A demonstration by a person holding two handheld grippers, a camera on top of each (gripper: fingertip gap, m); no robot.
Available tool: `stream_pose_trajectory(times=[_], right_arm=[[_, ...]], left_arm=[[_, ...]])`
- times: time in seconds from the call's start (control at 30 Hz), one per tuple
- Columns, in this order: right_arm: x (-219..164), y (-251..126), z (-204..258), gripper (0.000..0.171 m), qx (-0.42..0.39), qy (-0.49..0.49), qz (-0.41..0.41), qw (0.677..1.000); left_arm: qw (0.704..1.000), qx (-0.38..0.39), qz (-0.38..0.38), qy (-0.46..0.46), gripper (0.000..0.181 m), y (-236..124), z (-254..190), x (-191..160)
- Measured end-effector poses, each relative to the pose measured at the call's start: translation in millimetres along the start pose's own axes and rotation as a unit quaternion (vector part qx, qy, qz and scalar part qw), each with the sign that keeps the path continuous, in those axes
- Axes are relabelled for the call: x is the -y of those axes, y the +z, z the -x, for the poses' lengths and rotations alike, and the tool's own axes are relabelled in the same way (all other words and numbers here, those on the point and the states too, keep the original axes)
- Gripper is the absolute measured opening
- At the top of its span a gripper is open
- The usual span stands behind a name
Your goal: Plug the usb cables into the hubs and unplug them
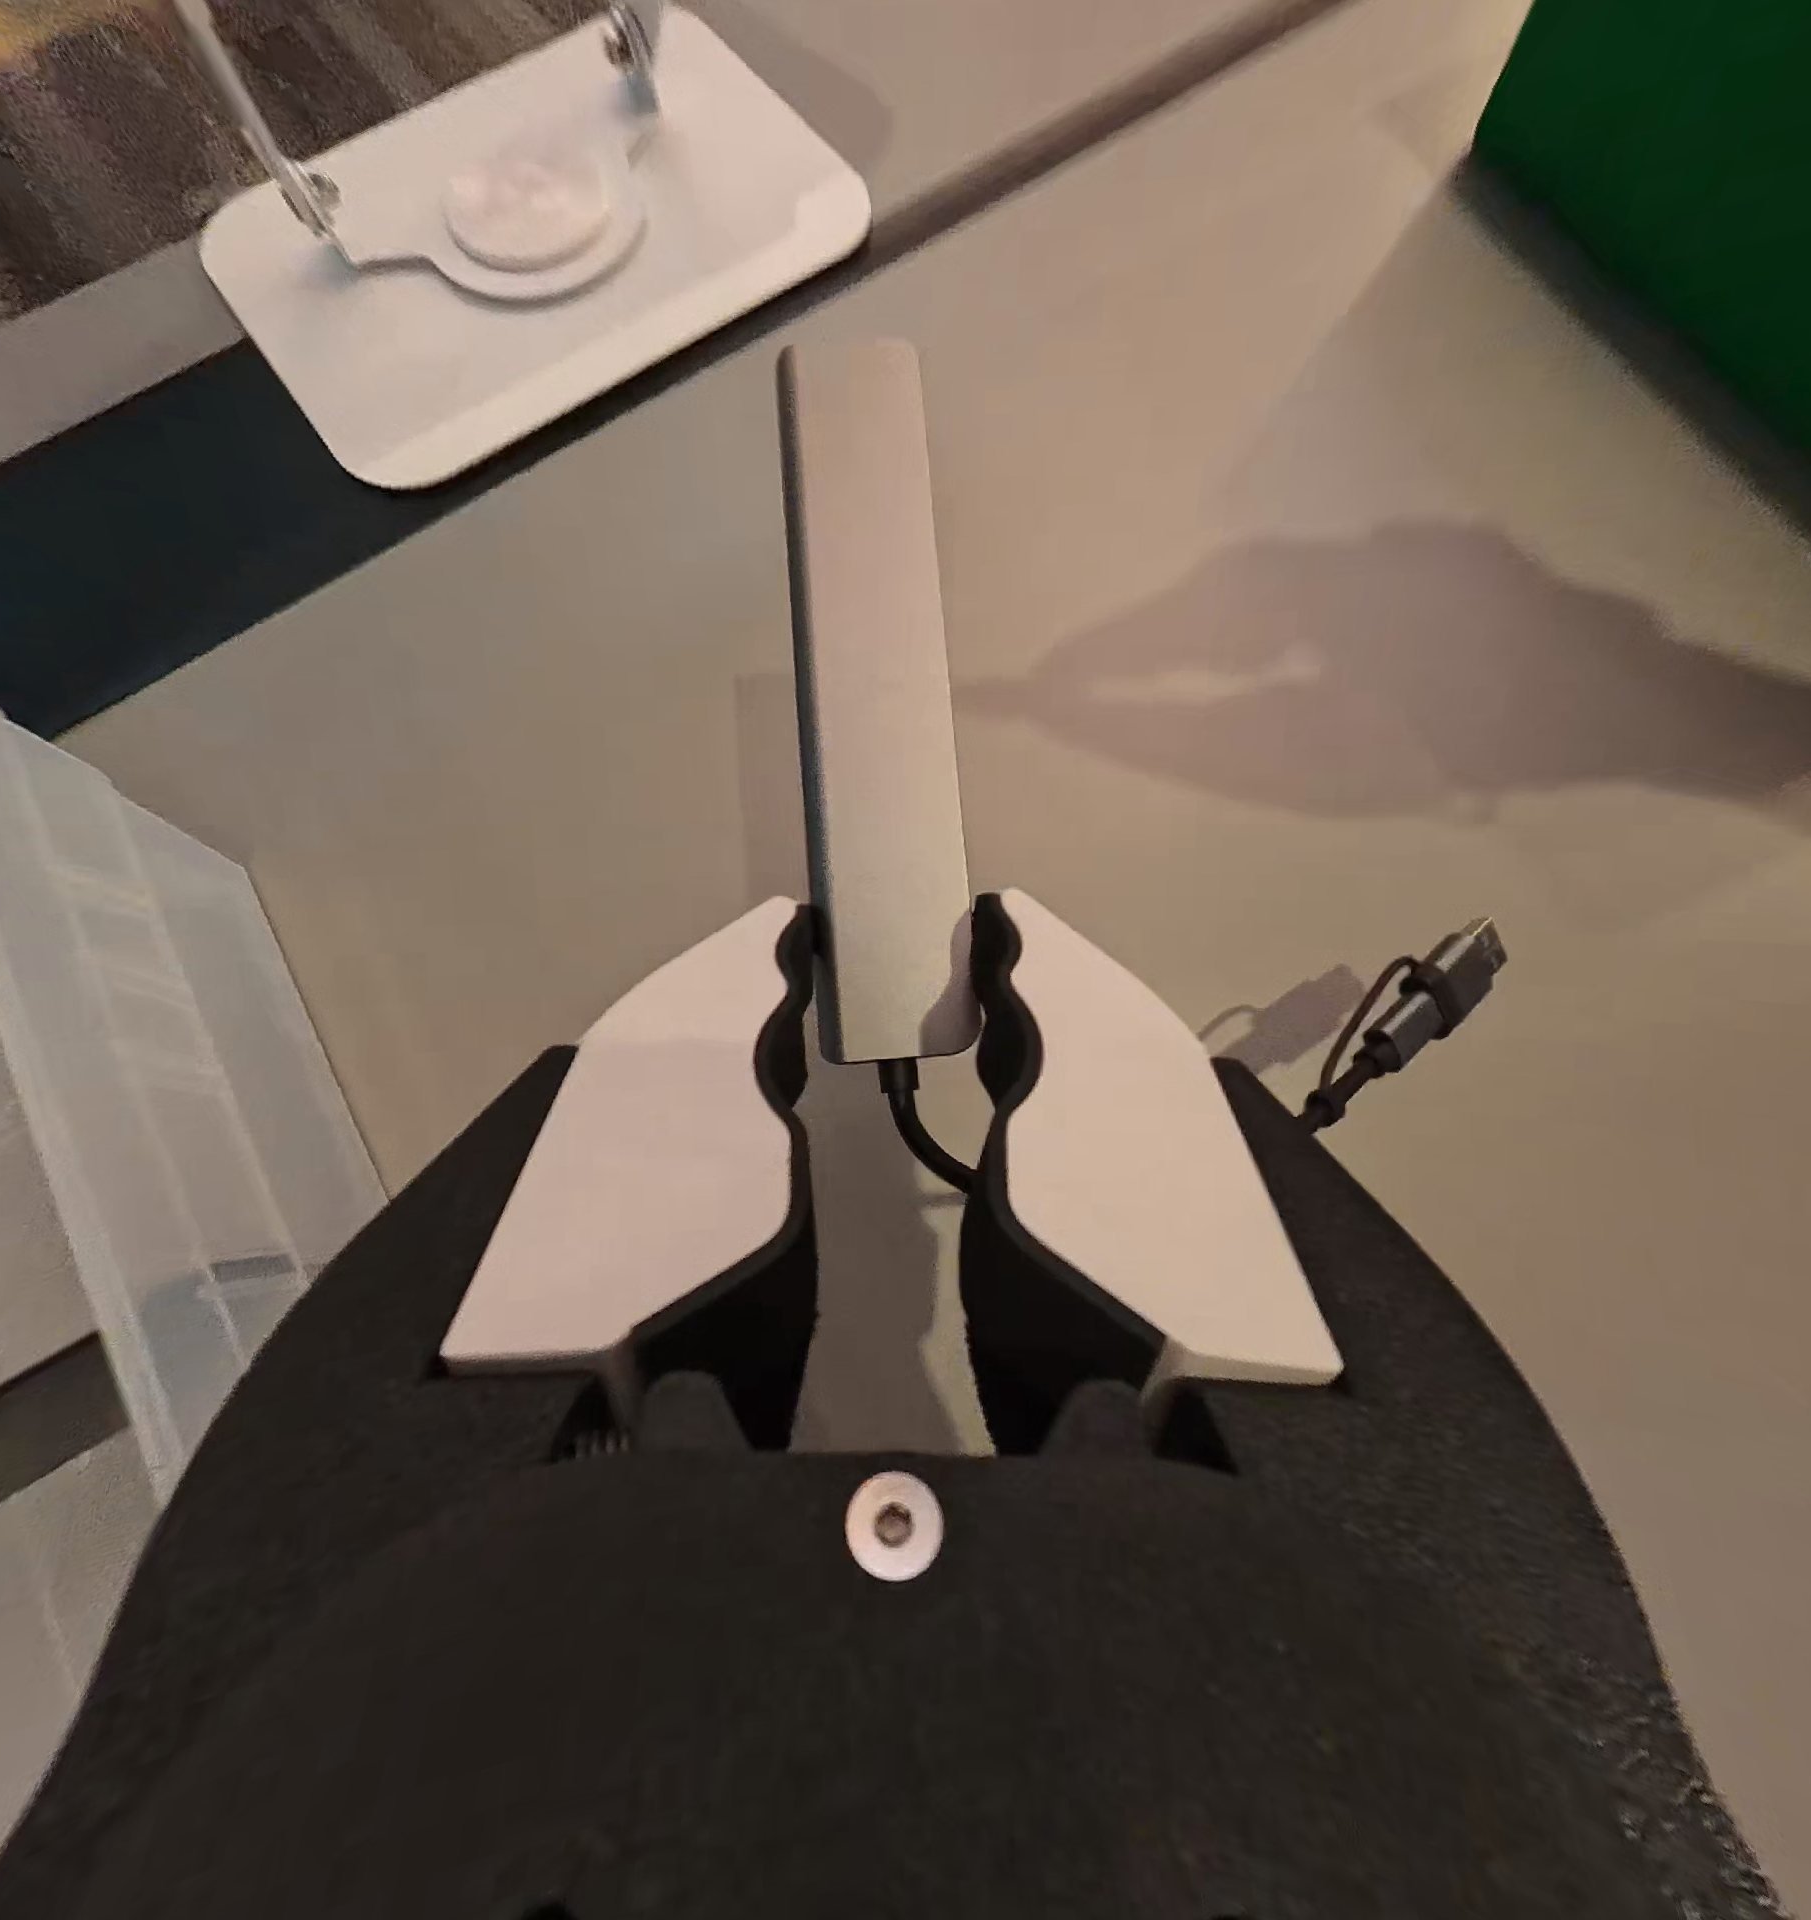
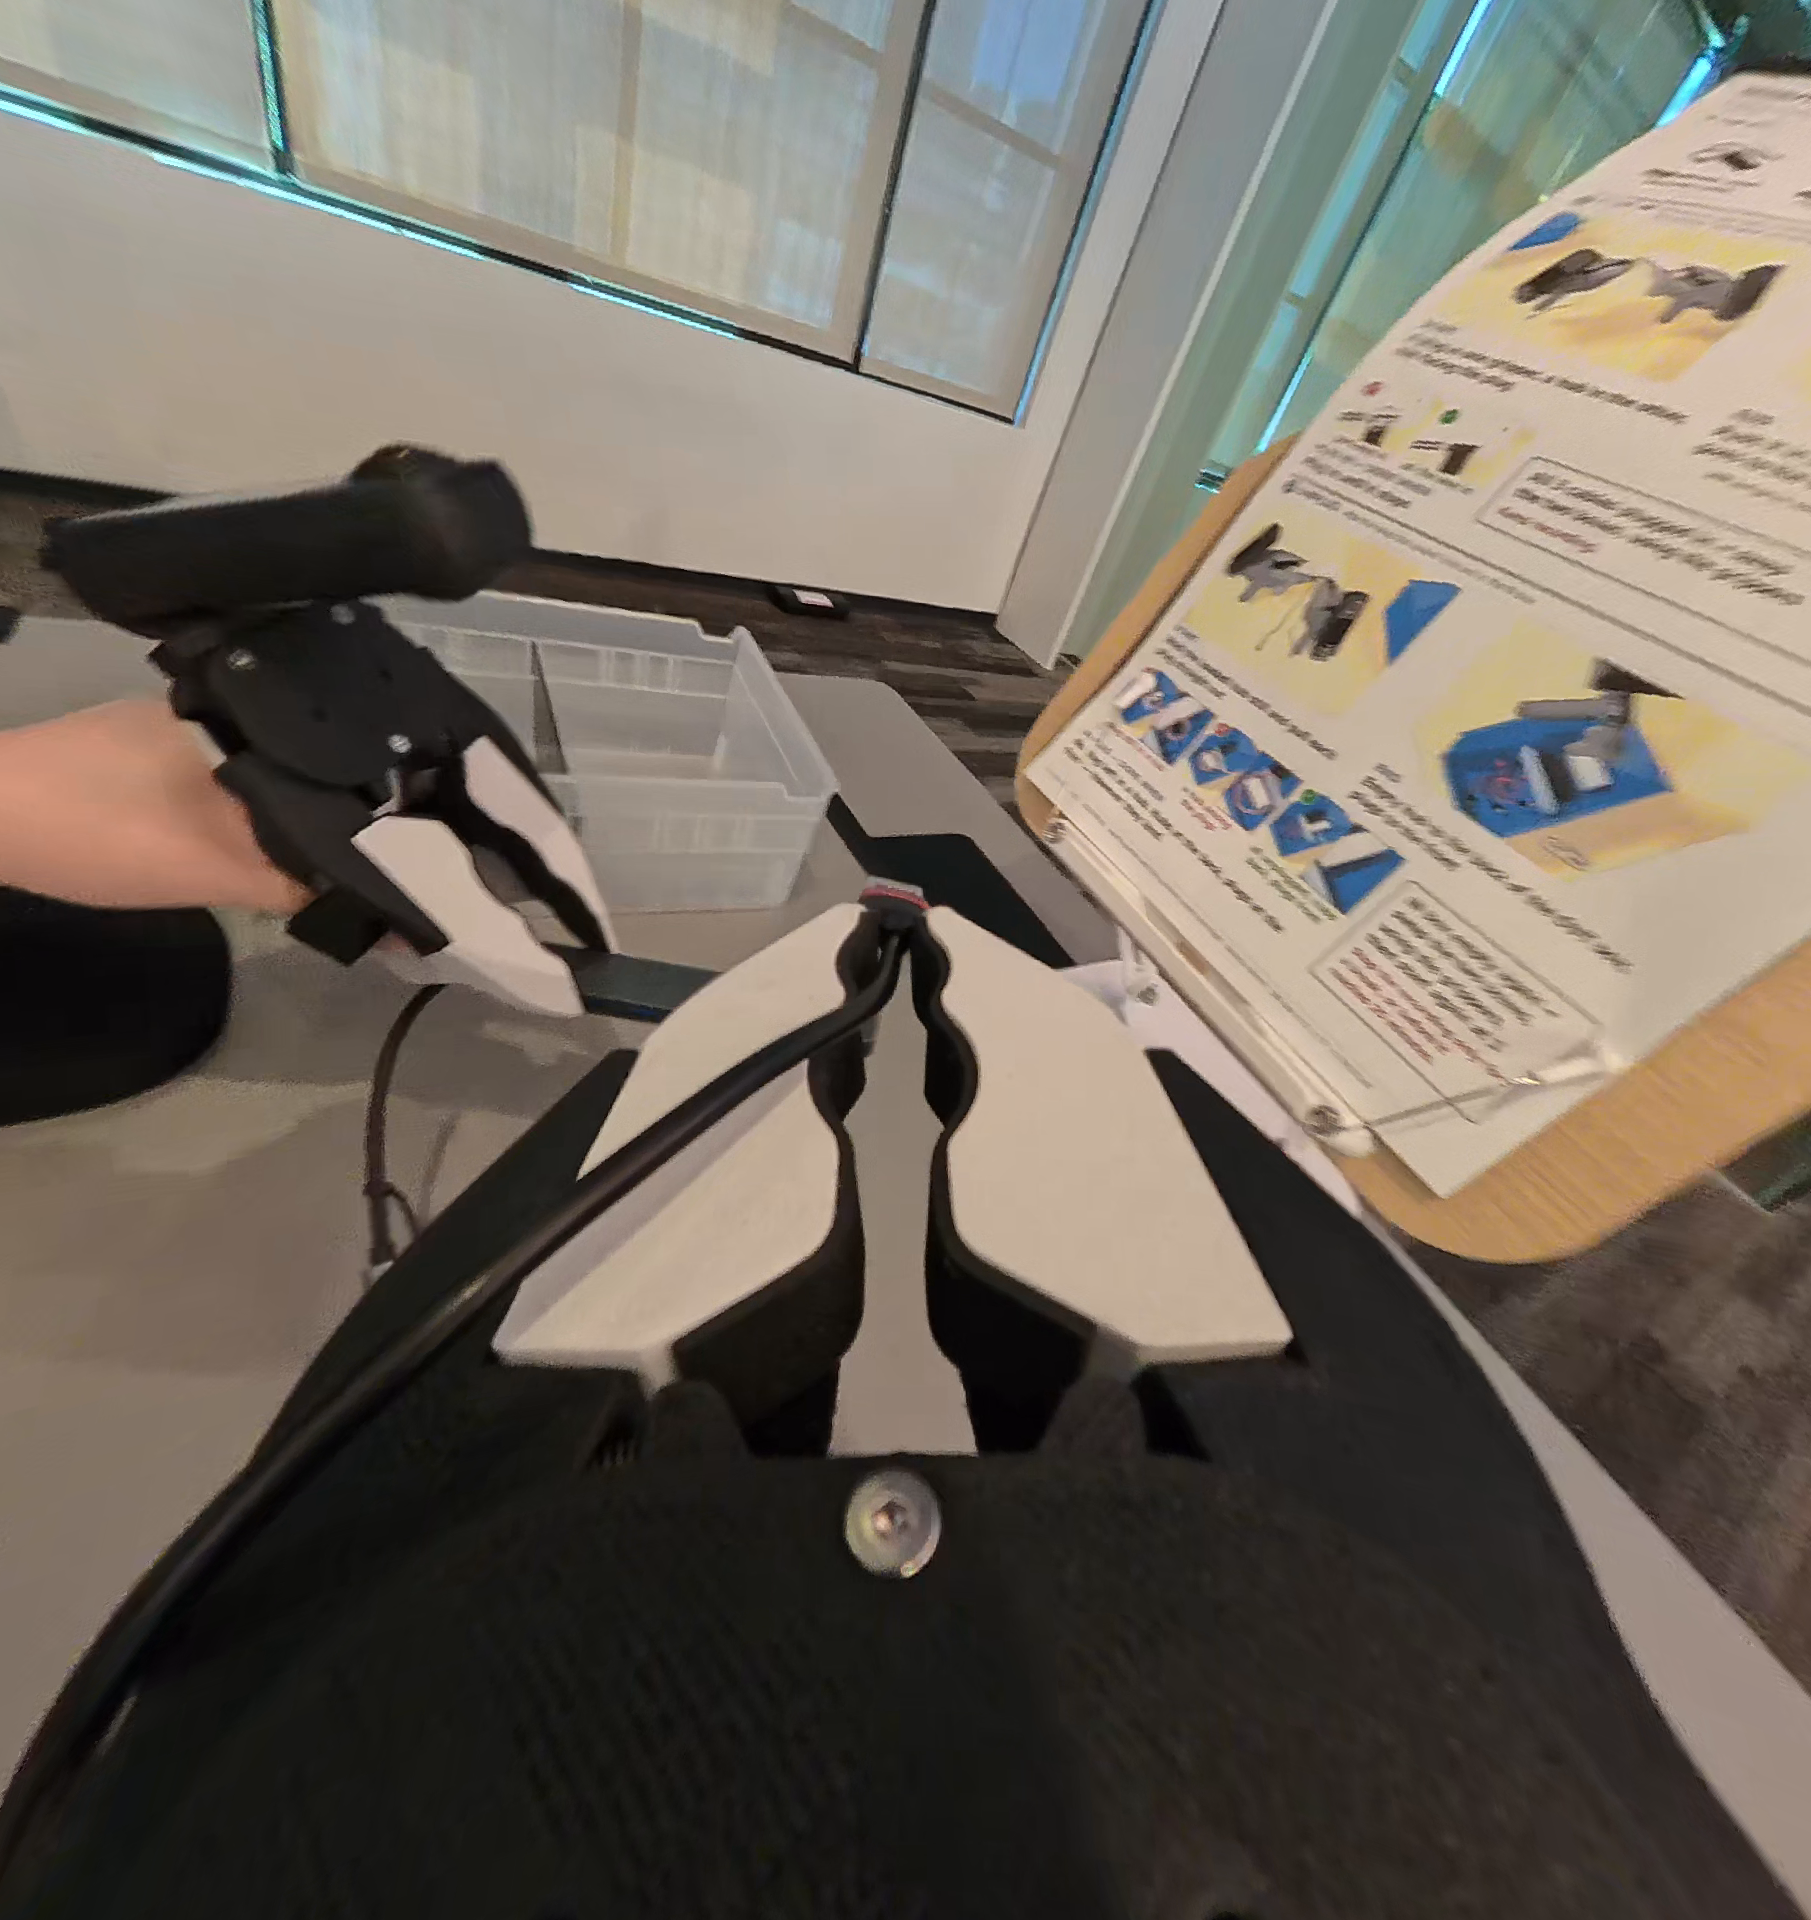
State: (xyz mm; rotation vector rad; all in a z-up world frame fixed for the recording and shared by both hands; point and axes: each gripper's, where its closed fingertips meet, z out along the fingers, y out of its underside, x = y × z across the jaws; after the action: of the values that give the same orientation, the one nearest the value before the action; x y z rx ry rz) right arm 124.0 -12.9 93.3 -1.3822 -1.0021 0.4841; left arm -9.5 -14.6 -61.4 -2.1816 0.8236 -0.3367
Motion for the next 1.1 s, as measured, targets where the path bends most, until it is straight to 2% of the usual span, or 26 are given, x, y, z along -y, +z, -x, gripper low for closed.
stream_pose_trajectory(times=[0.03, 0.17, 0.27, 0.37, 0.5, 0.6, 0.9, 1.1], right_arm=[[-2.4, 7.9, 6.6, 0.007, 0.01, 0.006, -0.005, 1.0], [-13.0, 37.2, 30.8, 0.006, 0.023, 0.01, -0.033, 0.999], [-19.8, 48.7, 42.7, 0.006, 0.012, -0.026, -0.043, 0.999], [-14.6, 47.4, 46.6, 0.006, -0.011, -0.078, -0.071, 0.994], [-3.9, 36.9, 39.1, 0.006, -0.054, -0.125, -0.099, 0.986], [0.6, 31.2, 36.2, 0.006, -0.069, -0.144, -0.115, 0.98], [1.5, 31.7, 38.1, 0.007, -0.092, -0.204, -0.092, 0.97], [1.2, 32.7, 39.4, 0.007, -0.09, -0.201, -0.082, 0.972]], left_arm=[[1.0, -0.011, -0.012, -0.012, 0.029, -3.2, 2.6, 6.6], [0.993, -0.078, -0.074, -0.056, 0.029, -17.0, 2.0, 37.9], [0.98, -0.131, -0.121, -0.086, 0.029, -27.3, 2.4, 64.5], [0.968, -0.174, -0.158, -0.092, 0.029, -37.6, 1.9, 92.2], [0.964, -0.187, -0.184, -0.054, 0.029, -47.9, -4.2, 117.9], [0.958, -0.196, -0.204, -0.039, 0.029, -50.1, -12.7, 120.7], [0.957, -0.214, -0.192, -0.02, 0.029, -44.9, -28.2, 118.2], [0.958, -0.214, -0.189, -0.012, 0.029, -44.7, -31.2, 116.7]])
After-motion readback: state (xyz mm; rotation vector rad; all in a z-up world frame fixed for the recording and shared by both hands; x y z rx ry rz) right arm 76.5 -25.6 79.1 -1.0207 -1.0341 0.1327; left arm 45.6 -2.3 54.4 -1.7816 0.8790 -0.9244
